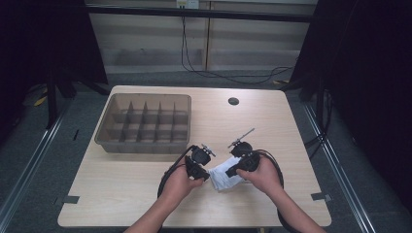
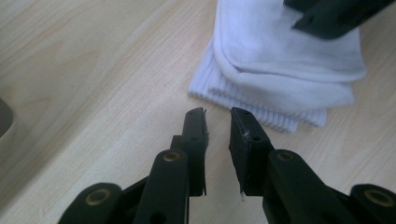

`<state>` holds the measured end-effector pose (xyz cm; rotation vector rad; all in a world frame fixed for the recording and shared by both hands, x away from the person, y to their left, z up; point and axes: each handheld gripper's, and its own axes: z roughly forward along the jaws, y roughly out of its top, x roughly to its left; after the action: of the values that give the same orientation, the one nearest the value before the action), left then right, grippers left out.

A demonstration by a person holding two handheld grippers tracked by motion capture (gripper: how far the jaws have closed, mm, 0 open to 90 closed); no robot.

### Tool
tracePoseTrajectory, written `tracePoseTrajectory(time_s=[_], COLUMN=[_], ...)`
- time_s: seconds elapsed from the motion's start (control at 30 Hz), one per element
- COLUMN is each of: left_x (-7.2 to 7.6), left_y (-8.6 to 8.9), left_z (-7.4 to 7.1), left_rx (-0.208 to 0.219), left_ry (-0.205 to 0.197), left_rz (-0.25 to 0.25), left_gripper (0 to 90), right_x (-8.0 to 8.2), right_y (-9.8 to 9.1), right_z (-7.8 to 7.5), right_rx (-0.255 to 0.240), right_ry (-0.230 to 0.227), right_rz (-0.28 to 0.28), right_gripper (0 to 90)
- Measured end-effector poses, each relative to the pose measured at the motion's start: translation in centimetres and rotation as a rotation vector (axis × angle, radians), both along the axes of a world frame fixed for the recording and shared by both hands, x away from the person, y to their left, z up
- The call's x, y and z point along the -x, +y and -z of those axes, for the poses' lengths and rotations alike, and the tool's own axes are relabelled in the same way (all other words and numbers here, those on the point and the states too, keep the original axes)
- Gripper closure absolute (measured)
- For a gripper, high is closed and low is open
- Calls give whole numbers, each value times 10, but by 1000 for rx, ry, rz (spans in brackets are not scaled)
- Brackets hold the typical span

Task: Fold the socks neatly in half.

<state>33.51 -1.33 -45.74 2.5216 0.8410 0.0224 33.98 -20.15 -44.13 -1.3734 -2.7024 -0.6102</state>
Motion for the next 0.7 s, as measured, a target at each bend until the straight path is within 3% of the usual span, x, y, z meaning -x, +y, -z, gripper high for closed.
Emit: tracePoseTrajectory(time_s=[0.17,0.27,0.53,0.7], left_x=[0,-1,-5,-9], left_y=[-4,-6,-12,-18], left_z=[-4,-7,-15,-25], left_rx=[-3,-6,1,8], left_ry=[-3,-7,-4,-4], left_rz=[6,14,15,18], left_gripper=[763,762,764,771], right_x=[-3,-4,-4,-4], right_y=[-17,-24,-32,-31], right_z=[-10,-10,14,8], right_rx=[5,62,74,79], right_ry=[-25,-50,-3,-9], right_rz=[37,40,63,48], right_gripper=[777,777,778,773])
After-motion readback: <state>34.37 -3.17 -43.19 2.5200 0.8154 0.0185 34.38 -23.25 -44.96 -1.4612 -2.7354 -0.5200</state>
